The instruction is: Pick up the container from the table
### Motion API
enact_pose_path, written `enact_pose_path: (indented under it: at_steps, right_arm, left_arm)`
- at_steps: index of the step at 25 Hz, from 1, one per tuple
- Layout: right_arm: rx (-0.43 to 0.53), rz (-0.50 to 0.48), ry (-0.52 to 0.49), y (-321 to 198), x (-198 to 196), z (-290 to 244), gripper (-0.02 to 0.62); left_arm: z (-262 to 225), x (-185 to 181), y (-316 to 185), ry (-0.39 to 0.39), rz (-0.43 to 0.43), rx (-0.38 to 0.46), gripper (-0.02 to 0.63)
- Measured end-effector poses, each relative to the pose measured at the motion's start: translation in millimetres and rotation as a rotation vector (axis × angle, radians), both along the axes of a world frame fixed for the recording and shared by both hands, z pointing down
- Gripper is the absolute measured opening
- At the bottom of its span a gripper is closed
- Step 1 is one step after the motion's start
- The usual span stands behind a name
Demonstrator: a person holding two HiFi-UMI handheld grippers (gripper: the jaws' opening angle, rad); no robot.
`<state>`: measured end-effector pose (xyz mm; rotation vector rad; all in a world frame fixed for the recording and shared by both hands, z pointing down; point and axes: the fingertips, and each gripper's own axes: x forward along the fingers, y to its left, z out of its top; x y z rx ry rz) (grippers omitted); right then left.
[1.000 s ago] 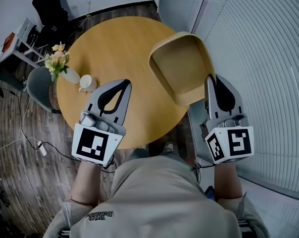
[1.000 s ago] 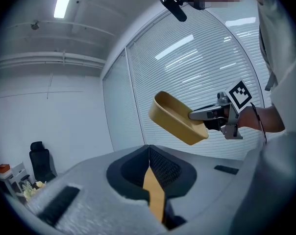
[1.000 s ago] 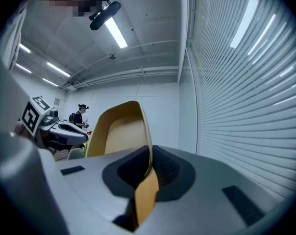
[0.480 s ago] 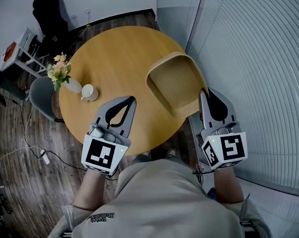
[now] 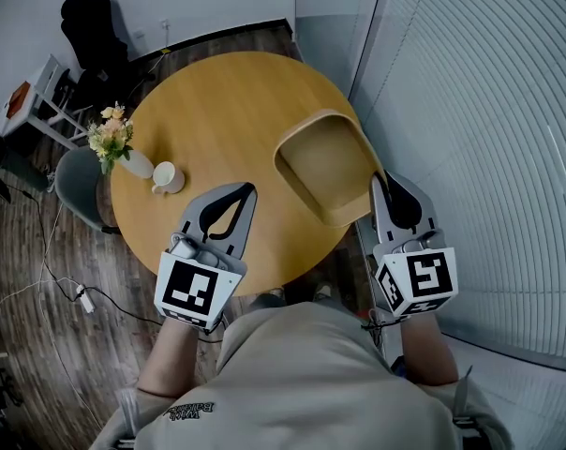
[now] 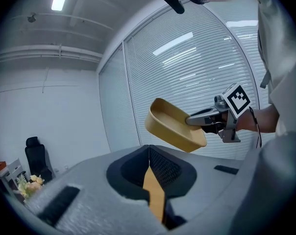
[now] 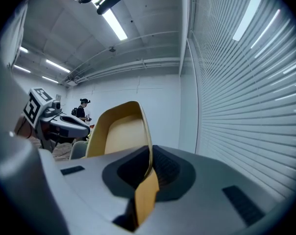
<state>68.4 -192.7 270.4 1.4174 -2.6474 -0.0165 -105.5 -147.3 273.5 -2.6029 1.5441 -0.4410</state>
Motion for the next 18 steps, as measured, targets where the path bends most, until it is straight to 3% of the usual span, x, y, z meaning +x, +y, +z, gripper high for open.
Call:
enact_pose_path:
  at_steps: [3,9,18]
  right_arm:
    - [-0.031,-0.013,-0.043,0,2,1,0.040]
    - [-0.042,-0.006,-0.054,-4,7,2,0.040]
    - [-0.043,0.001,-0.046,-10,8,12,0.040]
  left_arm:
    - [-4,5,1,0.038,0.002,-0.012,0.021]
    - [-2,5,-1,0.008,0.019,0.006,0.021]
    - [5,6,-4,0.024,0.009,-0.018,0.021]
